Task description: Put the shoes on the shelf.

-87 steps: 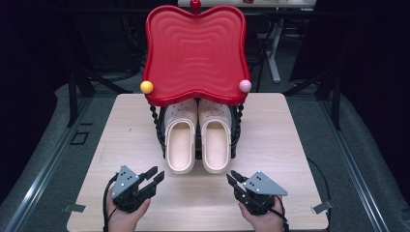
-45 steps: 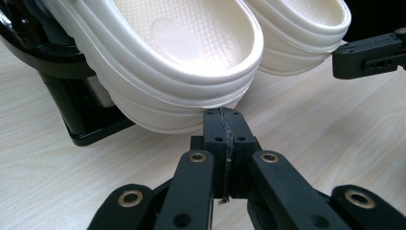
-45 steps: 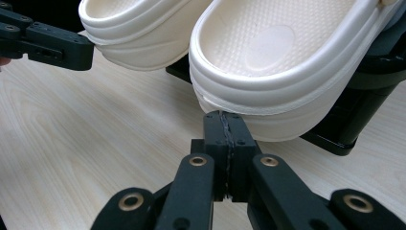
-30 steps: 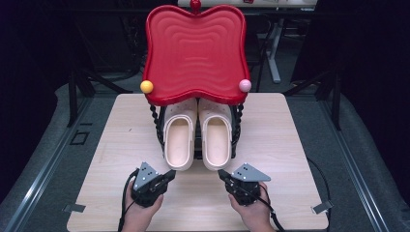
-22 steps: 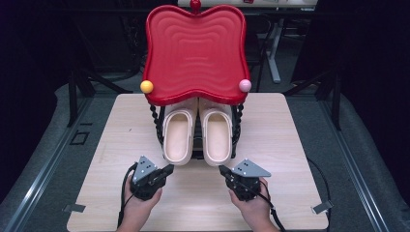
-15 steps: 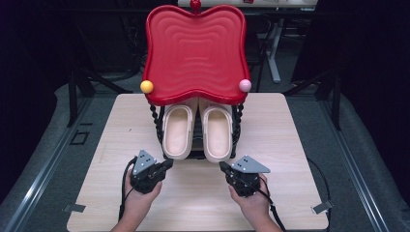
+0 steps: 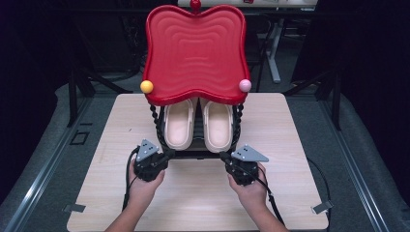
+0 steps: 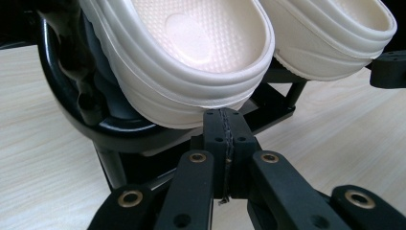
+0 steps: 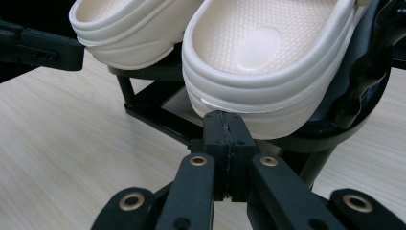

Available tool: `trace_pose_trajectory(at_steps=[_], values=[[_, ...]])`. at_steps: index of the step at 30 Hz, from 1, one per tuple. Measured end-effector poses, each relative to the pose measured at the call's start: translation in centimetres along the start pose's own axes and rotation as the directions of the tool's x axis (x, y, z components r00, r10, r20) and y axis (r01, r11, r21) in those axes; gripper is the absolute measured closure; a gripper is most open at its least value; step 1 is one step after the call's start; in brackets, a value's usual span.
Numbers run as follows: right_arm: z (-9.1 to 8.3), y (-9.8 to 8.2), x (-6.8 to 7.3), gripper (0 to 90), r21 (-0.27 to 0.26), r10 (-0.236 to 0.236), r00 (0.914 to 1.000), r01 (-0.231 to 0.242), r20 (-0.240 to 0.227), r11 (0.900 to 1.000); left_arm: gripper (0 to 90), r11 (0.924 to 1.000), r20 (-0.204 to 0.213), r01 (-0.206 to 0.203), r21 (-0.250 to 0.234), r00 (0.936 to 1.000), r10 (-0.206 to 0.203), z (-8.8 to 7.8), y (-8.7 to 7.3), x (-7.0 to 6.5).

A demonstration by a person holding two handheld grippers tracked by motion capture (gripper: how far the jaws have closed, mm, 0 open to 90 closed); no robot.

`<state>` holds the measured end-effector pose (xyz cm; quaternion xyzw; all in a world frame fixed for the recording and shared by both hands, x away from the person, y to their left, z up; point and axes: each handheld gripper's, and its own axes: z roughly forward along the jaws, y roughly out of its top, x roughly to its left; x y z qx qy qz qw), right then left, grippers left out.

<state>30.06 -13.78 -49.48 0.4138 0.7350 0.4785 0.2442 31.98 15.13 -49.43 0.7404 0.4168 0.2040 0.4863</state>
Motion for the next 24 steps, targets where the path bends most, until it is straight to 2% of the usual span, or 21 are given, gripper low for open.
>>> trace_pose_trajectory(at_steps=[4,11,15,20,24], values=[[0.6,0.6,-0.1,89.7,0.0,-0.008,0.9999,0.008,0.012,1.0,89.6,0.9999,-0.007,0.005,-0.01,1.0,-0.005,0.6,0.6,0.0],[1.9,1.1,-0.8,89.5,0.01,-0.004,0.9996,0.004,0.029,1.0,89.7,1.0,-0.009,0.0,0.001,1.0,0.0,1.9,0.9,0.0],[2.6,1.2,-1.1,89.3,0.008,0.018,0.9993,-0.018,0.033,1.0,89.7,0.9997,-0.016,0.023,0.002,0.9996,-0.023,2.6,1.0,0.3],[3.6,1.4,-1.0,88.8,0.011,0.029,0.9993,-0.03,0.025,1.0,89.7,0.9993,-0.021,0.038,0.004,0.9991,-0.038,3.3,1.1,0.4],[4.3,1.4,-0.8,88.7,0.012,0.029,0.9993,-0.029,0.024,1.0,89.7,0.9997,-0.021,0.025,0.007,0.9995,-0.024,3.7,1.2,0.1]])
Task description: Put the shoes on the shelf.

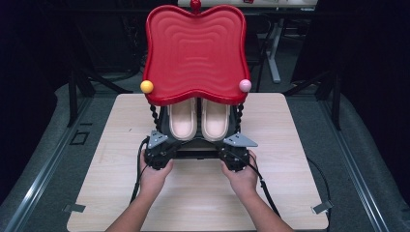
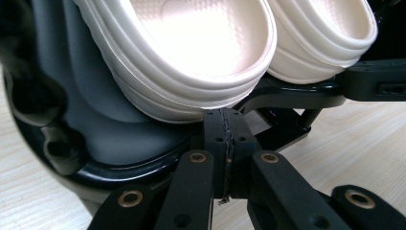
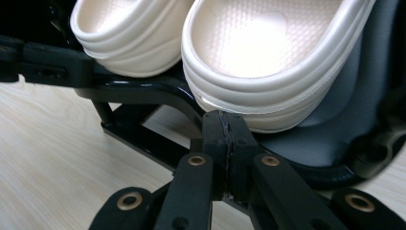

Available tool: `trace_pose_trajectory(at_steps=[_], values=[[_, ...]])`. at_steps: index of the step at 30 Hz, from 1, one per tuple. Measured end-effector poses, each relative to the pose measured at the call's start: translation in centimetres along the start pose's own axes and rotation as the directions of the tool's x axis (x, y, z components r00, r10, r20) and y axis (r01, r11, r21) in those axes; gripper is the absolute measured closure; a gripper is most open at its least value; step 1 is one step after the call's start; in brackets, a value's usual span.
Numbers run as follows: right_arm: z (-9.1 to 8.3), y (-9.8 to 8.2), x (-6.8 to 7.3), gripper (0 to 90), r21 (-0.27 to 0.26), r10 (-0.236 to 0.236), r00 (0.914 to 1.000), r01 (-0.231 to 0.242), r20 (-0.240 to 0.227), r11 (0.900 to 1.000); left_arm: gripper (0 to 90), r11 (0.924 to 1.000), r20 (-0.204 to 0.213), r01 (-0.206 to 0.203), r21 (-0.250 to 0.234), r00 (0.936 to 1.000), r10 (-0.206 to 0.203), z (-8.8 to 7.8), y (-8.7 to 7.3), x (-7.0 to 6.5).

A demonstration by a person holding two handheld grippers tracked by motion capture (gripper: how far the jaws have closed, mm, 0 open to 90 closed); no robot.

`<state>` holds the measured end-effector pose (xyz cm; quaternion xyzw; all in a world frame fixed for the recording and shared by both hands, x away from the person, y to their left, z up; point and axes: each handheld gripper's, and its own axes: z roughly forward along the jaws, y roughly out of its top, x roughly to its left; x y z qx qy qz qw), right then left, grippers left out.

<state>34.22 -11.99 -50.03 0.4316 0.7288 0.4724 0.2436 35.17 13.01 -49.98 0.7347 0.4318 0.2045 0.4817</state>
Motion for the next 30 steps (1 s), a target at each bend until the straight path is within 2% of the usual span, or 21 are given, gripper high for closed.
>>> trace_pose_trajectory(at_steps=[6,17,21,30], values=[[0.7,0.3,0.3,88.2,0.007,0.001,1.0,-0.001,0.004,1.0,89.6,0.9999,-0.005,-0.013,0.005,0.9999,0.013,0.2,0.1,-0.2],[1.4,0.5,0.6,87.2,0.014,-0.013,0.9999,0.012,0.01,1.0,89.2,1.0,0.005,-0.005,0.001,1.0,0.005,0.6,0.2,-0.3],[1.4,0.5,0.6,85.8,0.018,-0.02,0.9997,0.02,0.013,1.0,88.8,1.0,0.011,0.002,0.0,0.9999,-0.002,0.6,0.2,-0.2],[0.6,0.3,0.6,85.1,0.003,-0.032,0.9995,0.032,0.003,0.999,87.0,0.9998,0.007,-0.015,-0.009,0.9999,0.016,0.2,0.0,-0.3]])
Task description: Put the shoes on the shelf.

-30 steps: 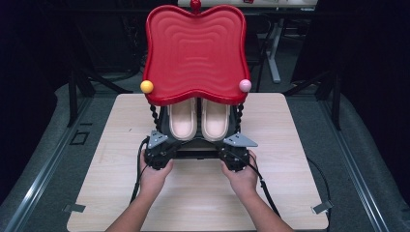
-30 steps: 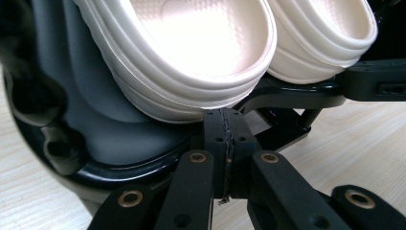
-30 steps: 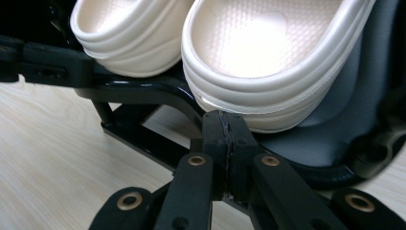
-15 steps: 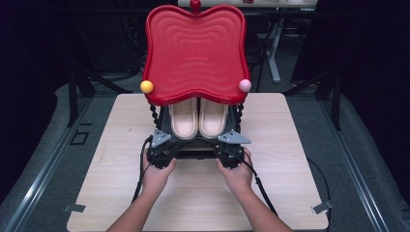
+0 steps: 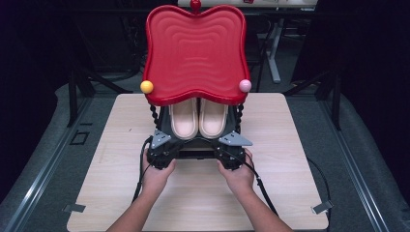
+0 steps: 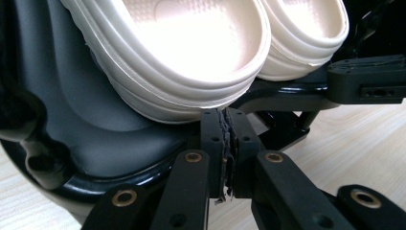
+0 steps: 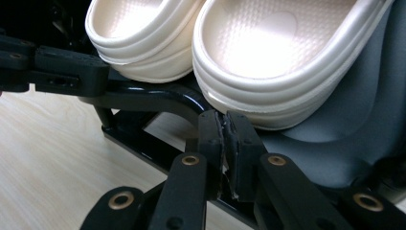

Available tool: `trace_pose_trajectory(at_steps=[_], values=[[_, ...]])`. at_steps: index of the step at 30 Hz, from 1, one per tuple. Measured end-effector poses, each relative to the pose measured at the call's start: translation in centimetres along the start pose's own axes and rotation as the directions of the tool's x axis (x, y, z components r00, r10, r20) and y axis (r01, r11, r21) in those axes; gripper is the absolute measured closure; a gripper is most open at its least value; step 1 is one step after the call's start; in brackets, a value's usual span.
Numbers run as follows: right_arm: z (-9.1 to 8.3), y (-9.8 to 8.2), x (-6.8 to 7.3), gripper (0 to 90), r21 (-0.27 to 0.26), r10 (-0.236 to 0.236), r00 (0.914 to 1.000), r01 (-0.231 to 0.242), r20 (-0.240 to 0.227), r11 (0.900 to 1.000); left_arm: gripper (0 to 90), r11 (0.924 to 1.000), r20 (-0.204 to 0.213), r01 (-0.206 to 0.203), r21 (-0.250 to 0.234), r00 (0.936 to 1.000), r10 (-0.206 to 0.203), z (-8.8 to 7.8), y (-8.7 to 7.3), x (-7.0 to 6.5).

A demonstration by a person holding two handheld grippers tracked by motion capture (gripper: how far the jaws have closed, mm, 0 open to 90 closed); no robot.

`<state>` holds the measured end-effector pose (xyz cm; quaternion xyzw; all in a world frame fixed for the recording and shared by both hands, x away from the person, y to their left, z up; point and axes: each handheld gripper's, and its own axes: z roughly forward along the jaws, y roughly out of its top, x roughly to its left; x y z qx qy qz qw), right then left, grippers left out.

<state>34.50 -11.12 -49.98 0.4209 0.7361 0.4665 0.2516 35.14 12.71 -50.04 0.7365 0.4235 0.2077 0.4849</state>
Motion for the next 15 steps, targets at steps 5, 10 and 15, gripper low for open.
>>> trace_pose_trajectory(at_steps=[5,10,15], values=[[-0.8,-0.1,-0.2,85.0,-0.01,-0.008,1.0,0.008,-0.003,1.0,86.7,1.0,-0.002,0.001,-0.003,1.0,-0.001,-0.5,-0.2,0.1],[-1.3,-0.1,-0.3,84.9,-0.016,-0.01,0.9999,0.01,-0.003,1.0,86.4,0.9999,-0.004,0.002,-0.013,1.0,-0.002,-0.7,-0.1,0.1],[-1.8,0.0,-0.3,84.1,-0.024,-0.014,0.9999,0.014,-0.007,1.0,86.0,0.9999,-0.004,-0.001,-0.017,1.0,0.001,-0.9,-0.1,0.1]])
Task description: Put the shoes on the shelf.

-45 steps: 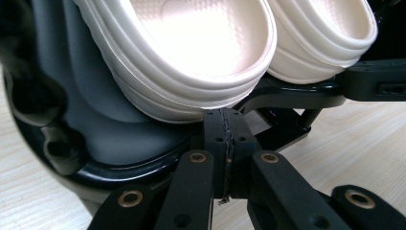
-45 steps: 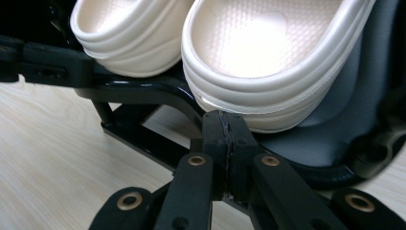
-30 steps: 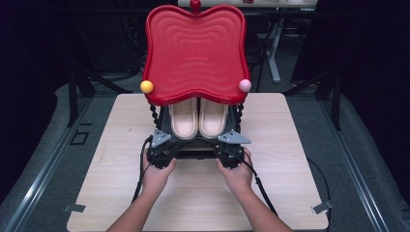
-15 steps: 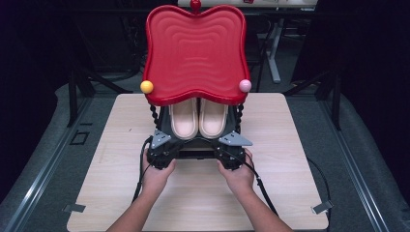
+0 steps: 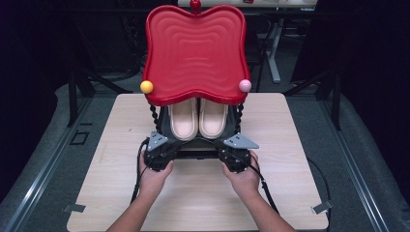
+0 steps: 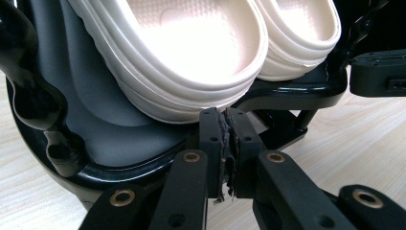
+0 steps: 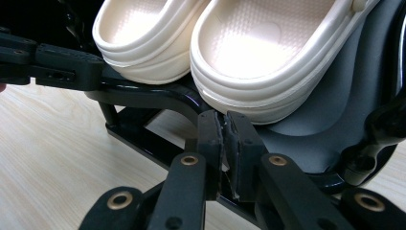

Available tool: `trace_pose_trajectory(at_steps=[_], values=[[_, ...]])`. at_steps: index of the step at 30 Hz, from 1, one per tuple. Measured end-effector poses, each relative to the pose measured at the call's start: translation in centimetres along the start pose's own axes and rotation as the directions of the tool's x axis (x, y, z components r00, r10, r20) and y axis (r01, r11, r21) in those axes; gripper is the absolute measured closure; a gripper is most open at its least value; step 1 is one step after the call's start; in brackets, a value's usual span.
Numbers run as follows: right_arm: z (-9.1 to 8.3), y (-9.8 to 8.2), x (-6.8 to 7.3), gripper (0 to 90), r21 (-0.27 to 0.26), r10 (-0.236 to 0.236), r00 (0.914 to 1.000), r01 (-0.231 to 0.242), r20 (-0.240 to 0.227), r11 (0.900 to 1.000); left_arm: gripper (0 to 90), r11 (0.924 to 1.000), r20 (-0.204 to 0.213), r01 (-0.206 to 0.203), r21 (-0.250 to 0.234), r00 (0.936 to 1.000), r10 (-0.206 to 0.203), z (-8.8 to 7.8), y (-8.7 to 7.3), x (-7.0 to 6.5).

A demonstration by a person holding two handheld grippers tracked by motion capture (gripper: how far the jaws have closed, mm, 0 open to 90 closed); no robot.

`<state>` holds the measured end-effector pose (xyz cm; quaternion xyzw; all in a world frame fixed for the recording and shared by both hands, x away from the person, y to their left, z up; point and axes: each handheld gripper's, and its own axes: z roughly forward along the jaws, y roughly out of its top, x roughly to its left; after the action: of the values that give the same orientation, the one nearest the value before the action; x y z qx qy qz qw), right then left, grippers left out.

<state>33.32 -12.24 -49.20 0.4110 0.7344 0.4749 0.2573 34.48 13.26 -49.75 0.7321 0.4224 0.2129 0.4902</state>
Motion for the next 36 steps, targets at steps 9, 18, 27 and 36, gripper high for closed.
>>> trace_pose_trajectory(at_steps=[9,18,27,36], values=[[-0.8,0.0,0.1,82.9,0.0,-0.049,0.9988,0.049,0.004,0.999,84.8,1.0,0.007,0.0,0.0,1.0,0.0,-0.7,0.0,0.1],[-2.2,-0.2,-0.3,80.9,0.007,-0.086,0.9963,0.086,0.002,0.996,84.1,0.9999,0.016,-0.015,0.009,0.9998,0.014,-1.6,-0.4,0.2],[-4.9,-0.9,-1.3,77.0,-0.007,-0.085,0.9963,0.085,0.016,0.996,83.3,0.9997,-0.011,-0.025,0.001,0.9996,0.025,-3.7,-1.0,1.1],[-7.5,-2.0,-3.3,73.6,0.007,-0.042,0.9972,0.042,0.061,0.999,81.0,1.0,-0.073,-0.002,-0.01,0.9973,0.001,-6.9,-2.0,3.3]])
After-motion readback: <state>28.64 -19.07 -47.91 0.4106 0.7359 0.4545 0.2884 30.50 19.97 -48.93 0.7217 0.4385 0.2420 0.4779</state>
